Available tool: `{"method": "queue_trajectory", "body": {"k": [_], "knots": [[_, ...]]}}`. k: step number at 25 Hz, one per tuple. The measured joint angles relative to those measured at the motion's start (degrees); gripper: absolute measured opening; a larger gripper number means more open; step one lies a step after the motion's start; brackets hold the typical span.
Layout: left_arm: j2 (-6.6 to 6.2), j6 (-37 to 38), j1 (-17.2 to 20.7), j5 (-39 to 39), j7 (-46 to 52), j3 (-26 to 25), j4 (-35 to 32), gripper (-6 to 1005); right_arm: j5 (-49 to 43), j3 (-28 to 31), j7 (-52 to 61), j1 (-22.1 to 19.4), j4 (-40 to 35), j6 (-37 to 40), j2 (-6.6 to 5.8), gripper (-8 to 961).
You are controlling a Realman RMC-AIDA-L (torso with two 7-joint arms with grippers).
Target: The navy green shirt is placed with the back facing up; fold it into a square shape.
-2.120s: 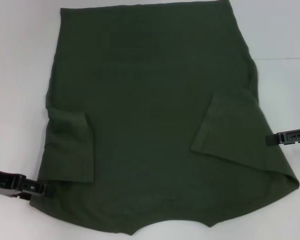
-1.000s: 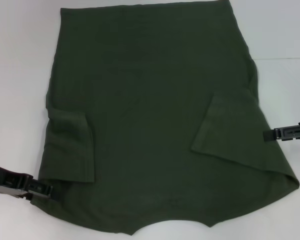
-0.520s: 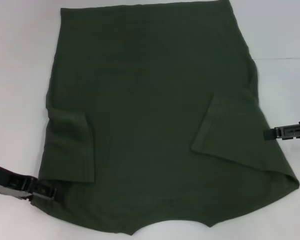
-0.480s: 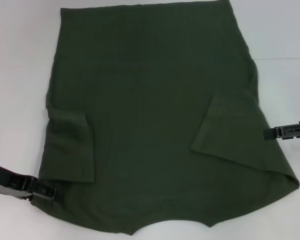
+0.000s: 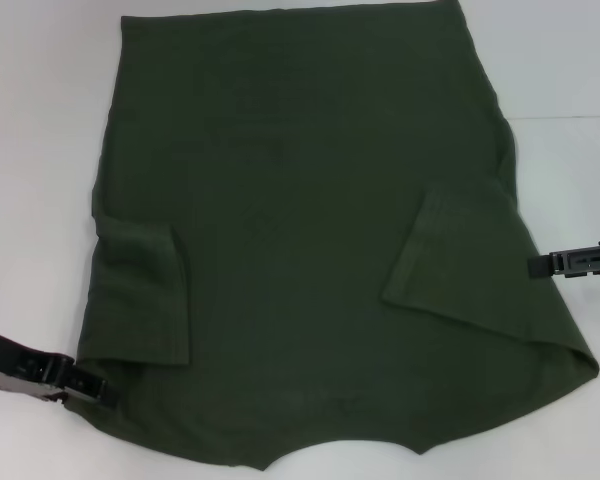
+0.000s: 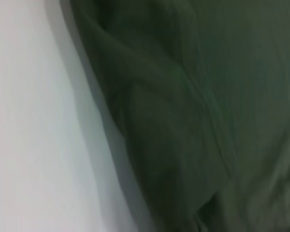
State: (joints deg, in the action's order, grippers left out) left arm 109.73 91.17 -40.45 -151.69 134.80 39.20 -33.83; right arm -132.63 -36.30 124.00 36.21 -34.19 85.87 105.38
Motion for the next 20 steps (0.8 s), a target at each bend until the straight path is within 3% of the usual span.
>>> {"method": "queue_trajectory", "body": {"k": [4,10,15,20], "knots": [[0.12,-0.16,0.02,-0.5,0.02,0.04,0.0,644,0.0,0.0,0.01,0.0,0.0,-0.03,0.04,955],[0.31,-0.38,0.02,-0.9,0.01,0.03,0.0,515,0.0,0.1,0.01,0.05,0.0,-0.17,0.24,955],[0.18,-2.62,0.0,-1.45,-0.07,-0.03,0.09,502,0.0,0.18,0.0,0.09,0.0,-0.44,0.35,955],[-0.24,-4.18,0.01,-2.26,0.09,-0.12,1.19,384,0.0,0.45,-0.31,0.09,0.06,-0.48,0.43,955]]}}
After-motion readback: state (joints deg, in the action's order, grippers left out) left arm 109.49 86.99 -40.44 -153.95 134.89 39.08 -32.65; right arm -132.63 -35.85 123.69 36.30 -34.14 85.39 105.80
